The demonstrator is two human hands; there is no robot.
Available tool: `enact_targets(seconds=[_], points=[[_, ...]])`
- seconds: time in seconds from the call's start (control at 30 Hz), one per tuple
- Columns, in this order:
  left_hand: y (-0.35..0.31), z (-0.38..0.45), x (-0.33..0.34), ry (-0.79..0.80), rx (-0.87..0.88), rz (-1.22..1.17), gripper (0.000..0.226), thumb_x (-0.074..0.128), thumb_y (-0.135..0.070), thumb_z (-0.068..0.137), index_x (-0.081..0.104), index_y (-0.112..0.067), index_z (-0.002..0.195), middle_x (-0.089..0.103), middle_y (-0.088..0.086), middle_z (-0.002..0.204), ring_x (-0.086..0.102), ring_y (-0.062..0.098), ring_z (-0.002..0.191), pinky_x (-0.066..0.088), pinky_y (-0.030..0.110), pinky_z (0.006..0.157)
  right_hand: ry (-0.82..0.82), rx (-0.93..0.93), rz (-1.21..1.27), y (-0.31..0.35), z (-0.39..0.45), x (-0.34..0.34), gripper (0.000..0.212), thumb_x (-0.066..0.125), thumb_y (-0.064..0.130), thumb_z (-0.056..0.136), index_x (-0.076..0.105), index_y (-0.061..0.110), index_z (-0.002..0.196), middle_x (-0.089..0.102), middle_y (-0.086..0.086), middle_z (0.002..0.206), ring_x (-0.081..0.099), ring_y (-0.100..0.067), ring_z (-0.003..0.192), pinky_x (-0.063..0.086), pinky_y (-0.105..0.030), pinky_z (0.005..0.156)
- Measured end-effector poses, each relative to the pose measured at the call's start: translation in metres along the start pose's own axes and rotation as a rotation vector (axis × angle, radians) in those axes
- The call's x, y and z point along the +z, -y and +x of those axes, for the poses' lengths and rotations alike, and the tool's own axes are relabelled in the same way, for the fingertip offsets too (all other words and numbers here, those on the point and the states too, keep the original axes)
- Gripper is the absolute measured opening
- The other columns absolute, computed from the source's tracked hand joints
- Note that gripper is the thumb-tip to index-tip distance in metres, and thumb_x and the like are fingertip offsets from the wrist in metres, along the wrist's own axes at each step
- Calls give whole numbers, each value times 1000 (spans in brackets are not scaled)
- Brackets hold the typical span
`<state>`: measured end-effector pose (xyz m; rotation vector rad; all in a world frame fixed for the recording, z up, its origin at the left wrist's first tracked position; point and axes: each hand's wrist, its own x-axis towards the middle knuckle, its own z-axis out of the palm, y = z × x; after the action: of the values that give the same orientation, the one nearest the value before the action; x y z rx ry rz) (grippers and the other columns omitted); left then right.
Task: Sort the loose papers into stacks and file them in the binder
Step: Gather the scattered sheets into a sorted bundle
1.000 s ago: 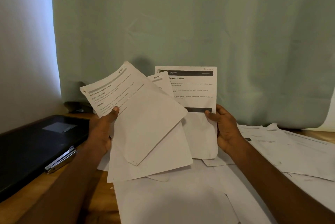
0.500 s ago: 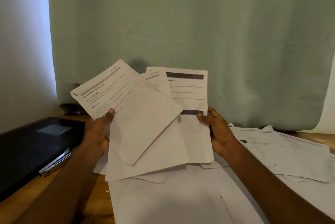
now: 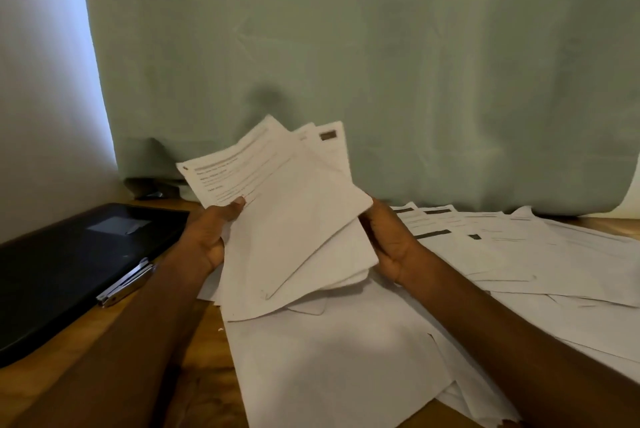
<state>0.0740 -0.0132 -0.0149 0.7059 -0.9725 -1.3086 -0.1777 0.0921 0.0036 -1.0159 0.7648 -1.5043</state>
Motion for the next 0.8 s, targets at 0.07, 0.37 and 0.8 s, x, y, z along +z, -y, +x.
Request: enact_targets(seconds=[0.07,0.37,0.8], points=[[-4,5,-11,-77,-9,-102,38,67,-8,96,64,-14,133,70,7,127,67,27,113,57,45,88,-81,-66,-203,-5,1,-1,23,55,16,102,70,7,116,73,-17,116,73,-27,92,59,-35,73],[-44,-21,-46,-140,119,-148,35,58,-18,101,58,-14,136,67,6,124,65,26,117,54,48,102,179,-101,-1694,-39,-2,-10,64,50,77,89,59,27,128,60,2,125,53,-22,121,46,-43,104],[-44,-17,-41,-220,-31,-139,10,54,-8,102,59,-17,102,59,1,91,58,16,81,49,38,98,-78,-25,-1522,-28,10,-15,57,71,35,90,49,26,142,53,-2,133,53,-24,124,42,-26,89]])
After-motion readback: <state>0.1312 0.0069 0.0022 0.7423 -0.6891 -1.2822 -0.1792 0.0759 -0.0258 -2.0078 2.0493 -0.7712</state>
